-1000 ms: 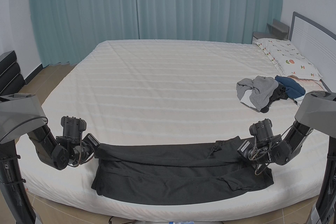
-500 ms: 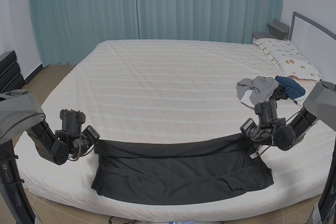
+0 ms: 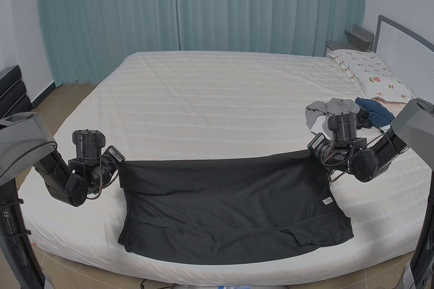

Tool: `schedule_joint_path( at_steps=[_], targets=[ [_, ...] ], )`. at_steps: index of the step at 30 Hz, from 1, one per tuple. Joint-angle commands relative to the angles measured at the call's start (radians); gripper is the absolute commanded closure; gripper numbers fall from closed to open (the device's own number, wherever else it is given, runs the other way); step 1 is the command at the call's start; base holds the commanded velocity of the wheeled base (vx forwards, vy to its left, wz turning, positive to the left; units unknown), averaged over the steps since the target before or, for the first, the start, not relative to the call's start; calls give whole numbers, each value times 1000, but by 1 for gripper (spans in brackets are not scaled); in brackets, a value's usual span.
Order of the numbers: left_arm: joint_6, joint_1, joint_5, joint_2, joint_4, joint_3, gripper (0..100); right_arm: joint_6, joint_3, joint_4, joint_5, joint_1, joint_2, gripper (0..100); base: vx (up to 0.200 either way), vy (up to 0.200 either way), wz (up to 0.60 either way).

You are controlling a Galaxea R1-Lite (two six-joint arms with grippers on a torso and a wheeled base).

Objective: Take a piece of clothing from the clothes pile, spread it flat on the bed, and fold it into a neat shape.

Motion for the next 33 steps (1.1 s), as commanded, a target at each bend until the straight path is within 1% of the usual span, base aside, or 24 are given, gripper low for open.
schedule_joint_path(
  at_steps=[1,4,5,7,11,13,20,26,28,29,33],
  targets=[
    [2,3,3,-1,-10,3,100,-6,29,-37,0,-18,-27,100,0,0,0],
    [15,2,1,1,-10,2,100,-10,35,-69,1,-30,-33,100,0,0,0],
    [47,2,1,11,-11,3,100,-24,39,-74,1,-35,-39,100,0,0,0],
    [57,2,3,17,-11,2,100,-29,46,-76,1,-38,-39,100,0,0,0],
    [57,3,4,17,-25,-9,100,-36,60,-79,1,-39,-41,100,0,0,0],
    [59,5,4,16,-54,-9,100,-38,78,-99,4,-39,-41,100,0,0,0],
    [61,6,6,5,-73,3,100,-89,157,-195,23,-36,-41,100,0,0,0],
    [61,29,6,-15,-74,3,100,-95,166,-321,35,-39,-26,100,0,0,0],
    [61,31,6,-15,-74,3,100,-96,166,-324,44,-39,-21,100,0,0,0],
    [61,32,6,-15,-73,3,100,-96,166,-332,60,-36,-16,100,0,0,0],
    [61,38,3,-12,-74,2,100,-96,154,-333,73,-32,-1,100,0,0,0]
  ],
)
